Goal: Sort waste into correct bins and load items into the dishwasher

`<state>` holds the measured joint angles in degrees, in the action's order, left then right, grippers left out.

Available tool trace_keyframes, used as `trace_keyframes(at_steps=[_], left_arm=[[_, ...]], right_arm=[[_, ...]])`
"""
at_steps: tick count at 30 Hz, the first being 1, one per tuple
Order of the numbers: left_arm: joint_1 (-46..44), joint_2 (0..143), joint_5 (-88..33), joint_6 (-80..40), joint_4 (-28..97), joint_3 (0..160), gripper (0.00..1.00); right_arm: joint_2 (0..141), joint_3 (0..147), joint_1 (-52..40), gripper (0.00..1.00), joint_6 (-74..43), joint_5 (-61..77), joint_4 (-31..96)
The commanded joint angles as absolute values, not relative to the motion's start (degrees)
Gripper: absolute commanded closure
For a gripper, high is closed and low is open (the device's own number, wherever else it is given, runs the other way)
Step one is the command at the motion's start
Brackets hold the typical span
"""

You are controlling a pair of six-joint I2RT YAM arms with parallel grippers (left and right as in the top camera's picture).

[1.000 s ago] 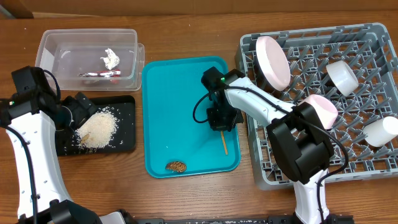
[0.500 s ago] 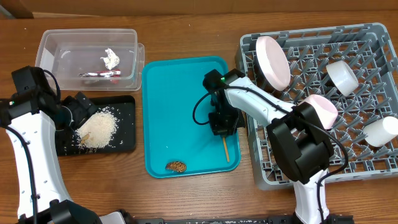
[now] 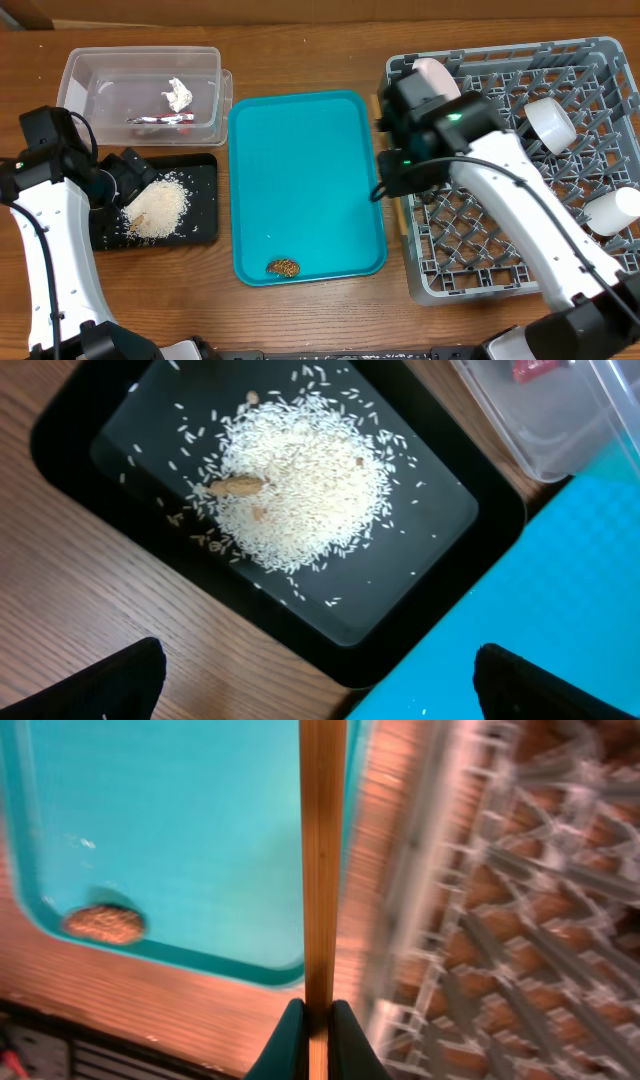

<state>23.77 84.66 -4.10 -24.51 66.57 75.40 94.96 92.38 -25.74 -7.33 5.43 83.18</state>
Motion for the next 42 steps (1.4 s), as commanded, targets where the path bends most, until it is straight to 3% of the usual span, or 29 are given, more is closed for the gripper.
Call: trace_keyframes(at_steps=[1, 10, 25, 42], left_arm=[[20.9, 85.1, -4.5, -25.4, 65.9, 75.1, 0.01], [5.2, 85.4, -4.0, -25.3, 63.1, 75.1, 0.00], [-13.5, 95.4, -4.1, -19.2, 63.2, 75.1, 0.00], [-19.2, 99.1, -4.1, -18.8, 63.0, 75.1, 0.00]], right_arm=[[95.9, 92.5, -22.0, 0.96, -1.8, 3.4, 85.3], [95.9, 87.8, -15.8, 0.96, 1.8, 3.5, 85.3], [96.2, 75.8, -15.7, 0.96, 1.5, 6.1, 77.5], [96.2, 69.2, -15.7, 0.93, 0.4, 6.7, 70.0]])
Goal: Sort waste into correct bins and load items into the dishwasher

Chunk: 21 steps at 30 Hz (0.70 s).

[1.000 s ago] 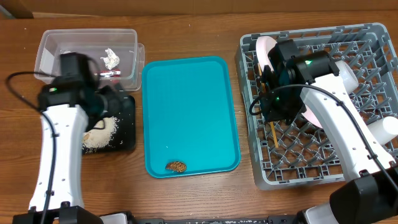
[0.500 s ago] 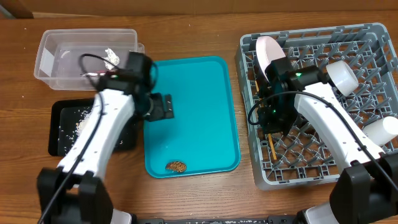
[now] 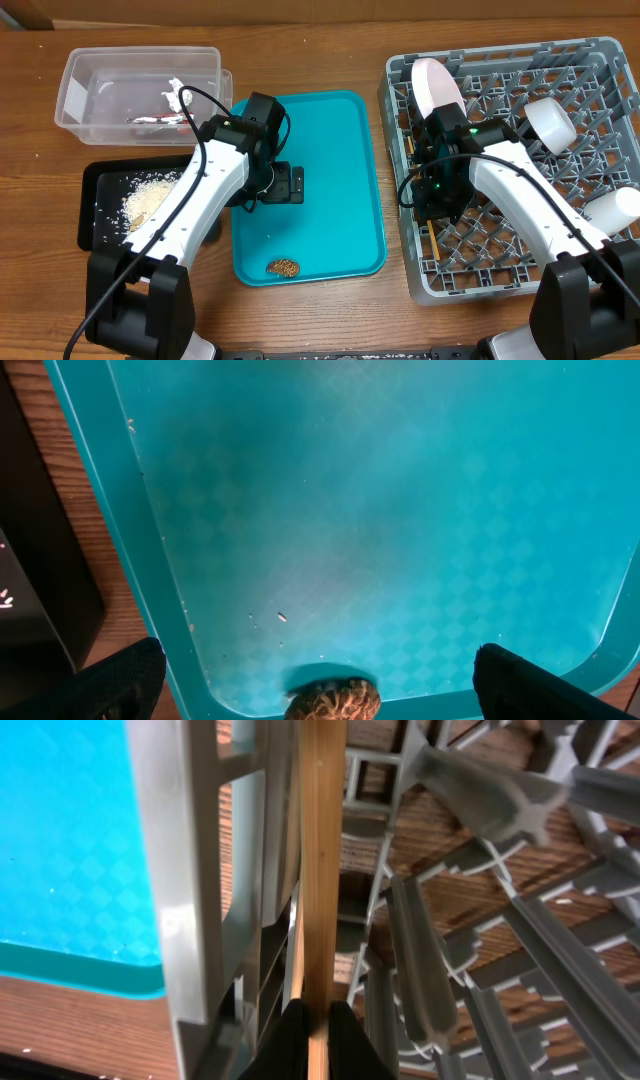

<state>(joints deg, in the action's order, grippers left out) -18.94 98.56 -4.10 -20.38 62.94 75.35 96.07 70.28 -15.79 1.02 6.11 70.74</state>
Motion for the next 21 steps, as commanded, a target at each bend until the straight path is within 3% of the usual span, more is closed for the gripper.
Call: trace_keyframes(at_steps=[1, 10, 15, 18, 21], left_arm=[[-19.2, 99.1, -4.1, -18.8, 63.0, 75.1, 0.00], [-19.2, 99.1, -4.1, -18.8, 62.7, 75.1, 0.00], [-19.2, 99.1, -4.1, -18.8, 62.7, 75.1, 0.00], [-19.2, 99.1, -4.1, -18.8, 62.7, 75.1, 0.00], [-19.2, 99.1, -4.1, -18.8, 62.5, 75.1, 0.00]], right_arm=[[96.2, 68.7, -15.7, 0.92, 0.4, 6.7, 69.8], [96.2, 67.8, -15.7, 0.91, 0.0, 6.7, 69.5], [96.2, 67.7, -15.7, 0.82, -0.2, 6.7, 69.7], [96.2, 67.7, -15.7, 0.70, -0.2, 6.7, 70.1], [96.2, 67.7, -15.7, 0.68, -0.2, 6.7, 70.1]])
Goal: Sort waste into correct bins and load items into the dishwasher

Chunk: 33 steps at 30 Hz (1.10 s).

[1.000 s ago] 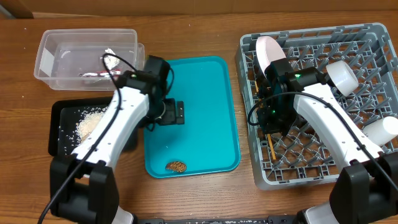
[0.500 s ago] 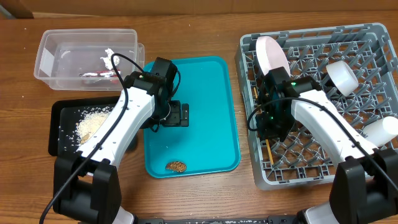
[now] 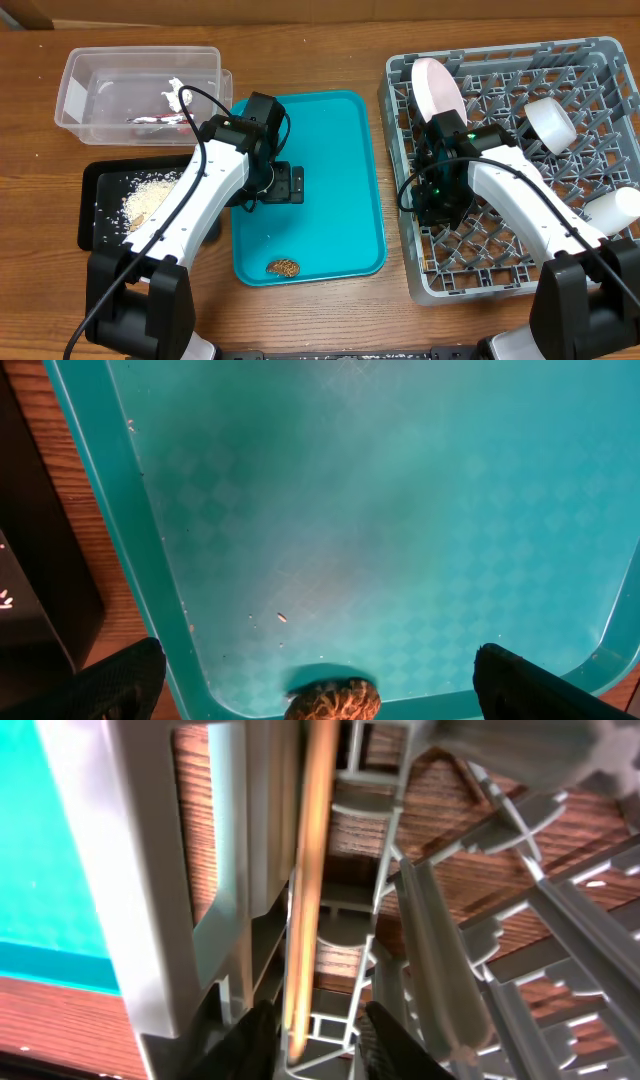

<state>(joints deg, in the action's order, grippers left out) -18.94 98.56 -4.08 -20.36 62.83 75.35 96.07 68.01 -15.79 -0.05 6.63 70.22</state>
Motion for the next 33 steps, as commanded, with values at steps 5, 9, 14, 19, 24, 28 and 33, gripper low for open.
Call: trace_keyframes(at_steps=[5, 9, 14, 19, 24, 28, 33], left_arm=[[-19.2, 99.1, -4.1, -18.8, 62.5, 75.1, 0.00], [-19.2, 99.1, -4.1, -18.8, 62.6, 75.1, 0.00], [-19.3, 99.1, -4.1, -18.8, 62.5, 75.1, 0.00], [-19.2, 99.1, -4.1, -18.8, 62.6, 75.1, 0.00], [-19.3, 99.1, -4.1, -18.8, 62.6, 75.1, 0.00], [-19.3, 99.1, -4.1, -18.5, 62.6, 75.1, 0.00], [-19.3, 99.1, -4.1, -14.2, 63.8, 75.1, 0.00]], right_arm=[[96.2, 67.8, -15.7, 0.64, -0.2, 6.7, 70.1], [96.2, 67.8, -15.7, 0.64, -0.2, 7.0, 70.8], [96.2, 68.3, -15.7, 0.62, -0.2, 9.1, 71.9], [96.1, 71.2, -15.7, 0.62, -0.2, 9.1, 74.6], [95.4, 75.2, -15.7, 0.62, -0.2, 9.1, 77.3], [93.8, 78.0, -15.7, 0.61, -0.8, 9.0, 77.7], [89.0, 80.9, -14.0, 0.55, -6.3, 7.9, 75.6]])
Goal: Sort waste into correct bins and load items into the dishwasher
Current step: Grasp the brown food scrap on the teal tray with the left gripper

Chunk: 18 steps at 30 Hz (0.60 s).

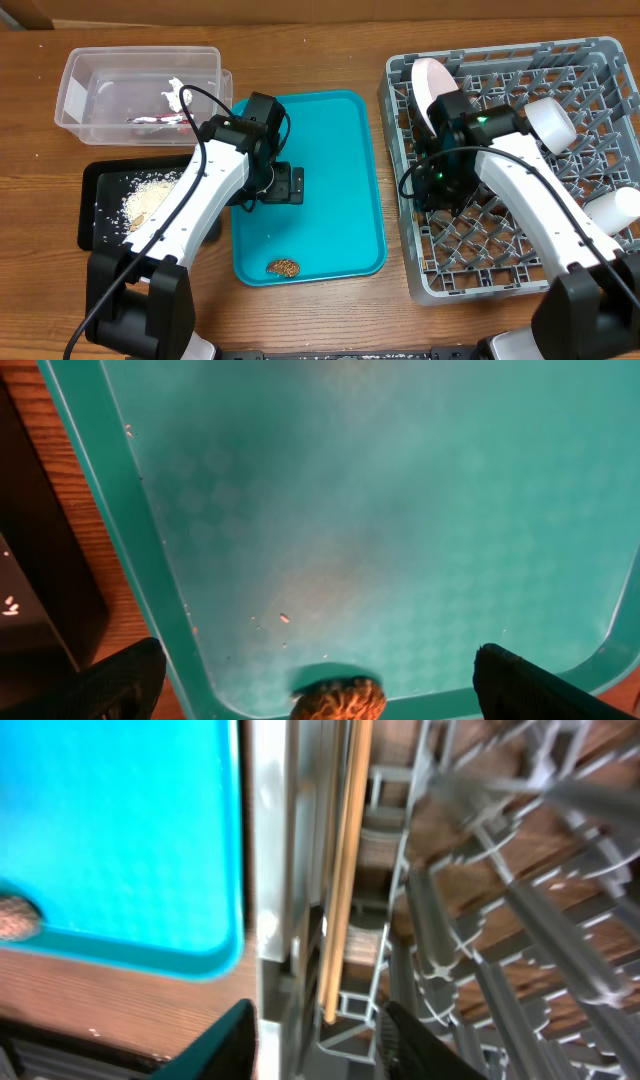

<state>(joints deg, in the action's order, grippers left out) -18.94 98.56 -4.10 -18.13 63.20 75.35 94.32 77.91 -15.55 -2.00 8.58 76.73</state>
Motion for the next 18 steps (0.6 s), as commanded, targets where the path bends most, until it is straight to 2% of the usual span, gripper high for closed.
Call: trace_keyframes(at_steps=[1, 3, 6, 9, 18], left_arm=[[-19.3, 99.1, -4.2, -13.8, 64.2, 75.1, 0.00], [-19.3, 99.1, -5.5, -13.8, 65.7, 75.1, 0.00], [-19.3, 99.1, -9.8, -15.3, 68.2, 75.1, 0.00], [-19.6, 99.1, -12.6, -15.9, 70.7, 75.1, 0.00], [-22.9, 99.1, -13.6, -15.9, 74.8, 72.4, 0.00]], right_arm=[[87.7, 81.1, -13.3, 0.51, -7.6, 7.3, 75.0], [84.6, 81.4, -11.3, 0.42, -10.3, 6.5, 73.6], [80.1, 81.4, -7.5, 0.19, -11.8, 6.5, 72.1], [76.9, 81.4, -3.9, 0.03, -11.8, 6.5, 72.0], [76.8, 81.4, -0.3, 0.00, -11.6, 6.5, 74.9]])
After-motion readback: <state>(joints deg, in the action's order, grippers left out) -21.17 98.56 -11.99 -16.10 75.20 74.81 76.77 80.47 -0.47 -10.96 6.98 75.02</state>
